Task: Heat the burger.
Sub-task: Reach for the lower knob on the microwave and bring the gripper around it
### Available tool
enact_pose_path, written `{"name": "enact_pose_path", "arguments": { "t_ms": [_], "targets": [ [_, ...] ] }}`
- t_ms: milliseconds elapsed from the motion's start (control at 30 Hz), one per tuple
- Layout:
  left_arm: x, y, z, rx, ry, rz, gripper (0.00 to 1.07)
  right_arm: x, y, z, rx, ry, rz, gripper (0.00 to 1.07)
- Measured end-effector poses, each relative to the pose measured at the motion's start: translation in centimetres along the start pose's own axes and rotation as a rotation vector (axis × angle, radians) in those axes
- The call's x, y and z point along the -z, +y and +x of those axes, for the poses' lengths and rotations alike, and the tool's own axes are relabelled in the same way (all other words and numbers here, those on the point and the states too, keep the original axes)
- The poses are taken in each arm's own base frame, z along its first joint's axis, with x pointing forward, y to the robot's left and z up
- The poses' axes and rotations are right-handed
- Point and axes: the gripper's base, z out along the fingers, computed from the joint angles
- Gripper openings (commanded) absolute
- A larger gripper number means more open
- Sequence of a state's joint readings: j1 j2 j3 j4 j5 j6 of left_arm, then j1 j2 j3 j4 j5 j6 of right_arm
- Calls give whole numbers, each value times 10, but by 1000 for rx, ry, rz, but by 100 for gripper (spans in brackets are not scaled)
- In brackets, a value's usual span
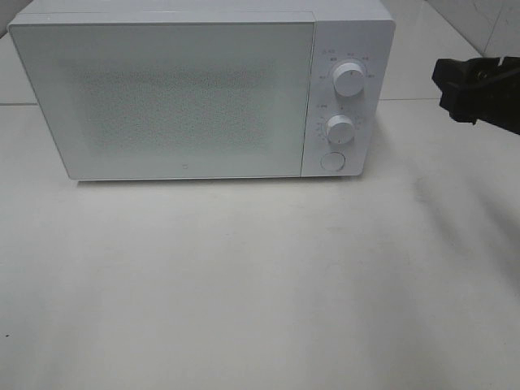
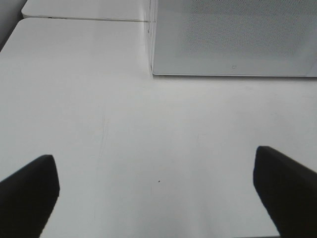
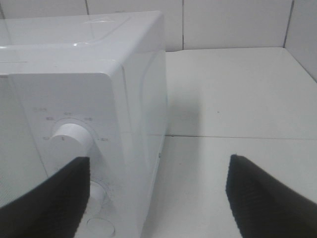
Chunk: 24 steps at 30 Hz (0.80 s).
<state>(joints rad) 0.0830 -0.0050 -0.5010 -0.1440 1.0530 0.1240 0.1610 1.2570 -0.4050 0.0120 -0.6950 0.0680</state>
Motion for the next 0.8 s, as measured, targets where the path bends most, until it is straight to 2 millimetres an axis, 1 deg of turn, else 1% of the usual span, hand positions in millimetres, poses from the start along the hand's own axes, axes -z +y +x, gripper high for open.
{"name": "enact_pose_path", "arguments": {
  "t_ms": [33, 67, 100, 167, 233, 267, 300, 367, 433, 633, 700, 733, 800],
  "targets": [
    [0, 0, 0, 0, 0, 0, 100, -1, 0, 7, -7, -15, 29, 75],
    [0, 0, 0, 0, 0, 0, 100, -1, 0, 7, -7, -15, 29, 75],
    [0, 0, 0, 0, 0, 0, 100, -2, 2, 15, -3, -18, 53, 75],
    [0, 0, 0, 0, 0, 0, 100, -3, 4, 18, 2, -19, 58, 75],
    [0, 0, 0, 0, 0, 0, 100, -7, 13, 27, 48, -15, 58, 75],
    [0, 0, 0, 0, 0, 0, 100, -7, 13, 27, 48, -15, 58, 75],
    [0, 0, 0, 0, 0, 0, 100, -10, 21, 34, 63, -2, 55, 75],
    [0, 0, 0, 0, 0, 0, 100, -11, 25, 38, 66, 1, 54, 75],
    [0, 0, 0, 0, 0, 0, 100, -14, 33, 46, 71, -10, 59, 75],
    [0, 0, 0, 0, 0, 0, 100, -16, 45, 56, 65, -59, 84, 75],
    [0, 0, 0, 0, 0, 0, 100, -15, 51, 65, 58, -45, 110, 75],
    [0, 0, 0, 0, 0, 0, 100, -15, 51, 65, 58, -45, 110, 75],
    [0, 0, 0, 0, 0, 0, 100, -15, 58, 77, 60, 0, 121, 75]
  ]
}}
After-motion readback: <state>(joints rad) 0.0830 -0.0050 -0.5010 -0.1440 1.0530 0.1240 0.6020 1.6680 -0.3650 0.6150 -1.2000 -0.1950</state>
